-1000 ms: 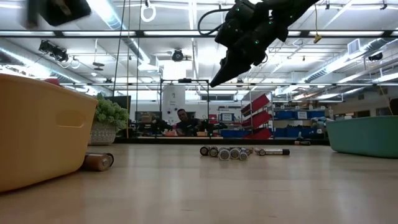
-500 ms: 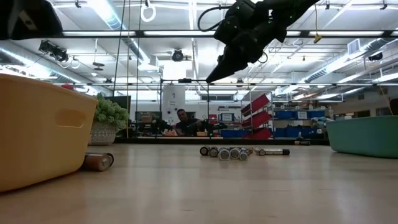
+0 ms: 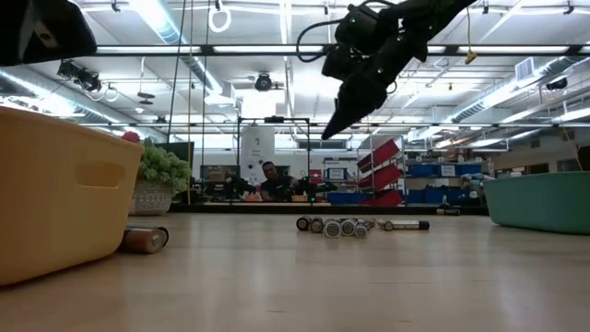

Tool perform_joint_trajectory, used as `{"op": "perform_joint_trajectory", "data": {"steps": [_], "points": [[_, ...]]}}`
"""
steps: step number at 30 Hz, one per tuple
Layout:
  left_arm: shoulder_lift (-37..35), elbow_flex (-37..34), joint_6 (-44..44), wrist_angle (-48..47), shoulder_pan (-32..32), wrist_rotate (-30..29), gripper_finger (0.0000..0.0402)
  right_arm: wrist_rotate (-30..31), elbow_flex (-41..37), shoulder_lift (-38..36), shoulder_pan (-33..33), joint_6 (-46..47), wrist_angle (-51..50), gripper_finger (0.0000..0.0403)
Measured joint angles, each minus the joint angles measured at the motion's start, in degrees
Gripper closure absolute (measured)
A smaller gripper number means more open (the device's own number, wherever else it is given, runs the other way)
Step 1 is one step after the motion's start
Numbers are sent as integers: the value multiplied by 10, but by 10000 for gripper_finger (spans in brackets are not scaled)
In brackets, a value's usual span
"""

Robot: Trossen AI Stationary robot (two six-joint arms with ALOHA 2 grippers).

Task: Sort batteries
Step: Put the black battery into the yellow bin

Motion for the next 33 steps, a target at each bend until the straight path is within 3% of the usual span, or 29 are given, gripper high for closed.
{"op": "perform_joint_trajectory", "data": {"steps": [6,15,21,25,28,33], "points": [[-2,0,66,-20,21,-95,310,95,0,-2,-29,14,-39,286],[-3,0,267,-73,63,-392,310,211,0,-23,-114,23,-32,286],[-4,-15,362,-78,119,-511,310,213,0,-35,-206,98,-26,286],[-6,-27,373,-68,178,-497,317,188,0,-35,-258,120,-52,286],[-6,-47,393,-34,220,-425,326,175,0,-35,-288,125,-78,286],[-6,-96,520,95,270,-274,347,132,0,-35,-324,125,-68,286]]}}
